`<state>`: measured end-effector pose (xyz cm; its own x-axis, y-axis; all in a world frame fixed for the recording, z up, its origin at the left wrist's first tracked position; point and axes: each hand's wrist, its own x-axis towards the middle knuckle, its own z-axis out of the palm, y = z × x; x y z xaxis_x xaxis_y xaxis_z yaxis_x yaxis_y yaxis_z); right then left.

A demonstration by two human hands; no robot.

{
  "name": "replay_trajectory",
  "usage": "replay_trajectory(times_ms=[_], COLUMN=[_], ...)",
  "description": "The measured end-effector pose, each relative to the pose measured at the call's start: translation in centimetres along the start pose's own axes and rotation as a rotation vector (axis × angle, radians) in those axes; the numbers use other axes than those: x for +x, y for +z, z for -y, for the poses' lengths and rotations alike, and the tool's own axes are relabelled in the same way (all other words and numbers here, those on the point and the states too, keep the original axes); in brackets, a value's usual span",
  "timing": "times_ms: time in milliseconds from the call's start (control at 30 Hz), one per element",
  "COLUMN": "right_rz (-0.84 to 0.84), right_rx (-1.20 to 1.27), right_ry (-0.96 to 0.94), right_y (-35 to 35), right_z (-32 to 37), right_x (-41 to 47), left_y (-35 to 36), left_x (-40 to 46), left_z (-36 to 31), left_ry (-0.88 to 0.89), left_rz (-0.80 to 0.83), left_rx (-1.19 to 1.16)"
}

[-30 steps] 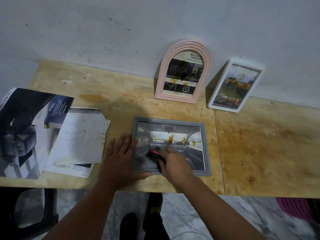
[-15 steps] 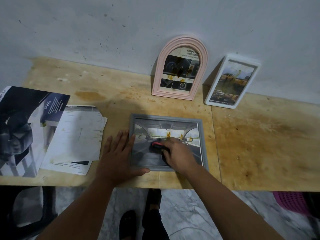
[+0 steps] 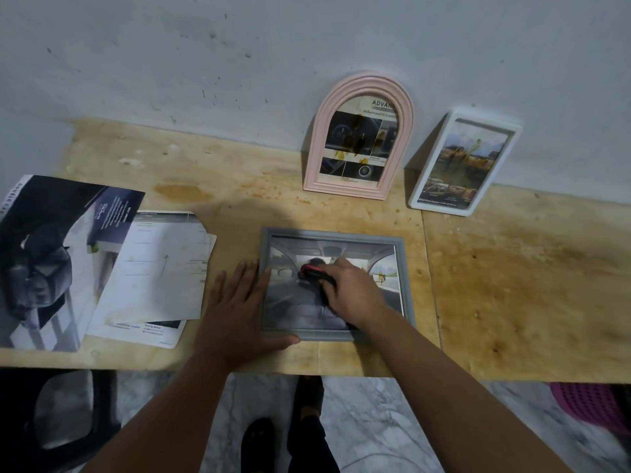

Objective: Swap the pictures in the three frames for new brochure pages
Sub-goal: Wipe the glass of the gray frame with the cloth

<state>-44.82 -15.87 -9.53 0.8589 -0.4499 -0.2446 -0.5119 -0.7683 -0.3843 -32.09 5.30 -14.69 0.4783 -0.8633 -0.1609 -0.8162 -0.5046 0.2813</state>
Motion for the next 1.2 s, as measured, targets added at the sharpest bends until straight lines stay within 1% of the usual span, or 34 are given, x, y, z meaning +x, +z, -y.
replay_trajectory(times_ms=[133, 200, 233, 267, 333, 367, 400, 467, 533, 633, 800, 867, 933, 967, 1000, 1033, 1067, 1100, 1133, 1167, 1200], right_rz=[0.227, 0.330, 0.350, 0.303, 0.074, -0.018, -0.061, -0.053, -0.038, 0.021, 0.107, 0.174, 0.316, 0.392, 0.427, 0.399, 0.317, 0.196, 0.066, -0.028, -0.069], right_rx=[0.036, 0.121, 0.179, 0.235, 0.256, 0.203, 0.121, 0.040, 0.096, 0.137, 0.152, 0.151, 0.245, 0.338, 0.452, 0.555, 0.633, 0.623, 0.518, 0.349, 0.194], right_ry=[-0.149, -0.166, -0.146, -0.113, -0.011, 0.046, 0.097, 0.156, 0.178, 0.165, 0.067, 0.041, 0.056, 0.096, 0.152, 0.215, 0.269, 0.288, 0.278, 0.262, 0.252], right_y=[0.1, -1.0, -1.8, -2.5, -3.3, -3.3, -3.0, -1.9, -1.2, -1.3, -0.7, -0.8, -2.0, -3.0, -4.0, -4.8, -5.4, -5.5, -5.2, -4.7, -3.8], right_z=[0.3, -0.2, -0.4, -0.8, -2.1, -2.8, -3.2, -3.3, -3.2, -3.5, -2.4, -2.2, -2.1, -2.1, -2.1, -2.2, -2.4, -2.7, -3.0, -3.4, -3.4], right_x=[-4.6, -4.7, -4.0, -2.9, -0.4, 0.7, 1.4, 1.6, 1.1, 0.4, -2.8, -3.7, -3.7, -3.4, -2.8, -2.1, -1.2, -0.1, 0.9, 1.6, 1.9], left_y=[0.1, 0.0, 0.0, -0.1, -0.1, -0.2, -0.2, -0.2, -0.2, -0.1, -0.1, -0.1, -0.2, -0.3, -0.4, -0.4, -0.4, -0.4, -0.4, -0.4, -0.4], left_x=[0.1, 0.1, 0.0, 0.0, 0.0, 0.0, 0.0, 0.0, 0.0, 0.0, 0.0, 0.0, 0.0, 0.0, 0.0, 0.0, 0.0, -0.1, -0.1, 0.0, 0.0], left_z=[0.0, -0.1, -0.1, -0.1, -0.1, -0.1, -0.1, -0.1, -0.2, -0.2, -0.2, -0.2, -0.2, -0.2, -0.2, -0.2, -0.2, -0.2, -0.2, -0.3, -0.2], left_ry=[0.003, 0.003, 0.005, 0.008, 0.007, 0.005, 0.003, 0.001, -0.001, 0.004, -0.006, -0.006, -0.008, -0.008, -0.006, -0.001, 0.001, -0.001, -0.004, -0.006, -0.008], left_rz=[-0.008, -0.012, -0.015, -0.015, -0.021, -0.022, -0.019, -0.023, -0.028, -0.031, -0.037, -0.032, -0.023, -0.021, -0.017, -0.016, -0.014, -0.011, -0.007, -0.006, -0.006], left_rx=[-0.002, 0.001, -0.002, -0.007, -0.009, -0.006, -0.001, -0.002, -0.006, 0.002, 0.001, 0.007, 0.004, -0.001, -0.006, -0.010, -0.013, -0.015, -0.015, -0.010, 0.001])
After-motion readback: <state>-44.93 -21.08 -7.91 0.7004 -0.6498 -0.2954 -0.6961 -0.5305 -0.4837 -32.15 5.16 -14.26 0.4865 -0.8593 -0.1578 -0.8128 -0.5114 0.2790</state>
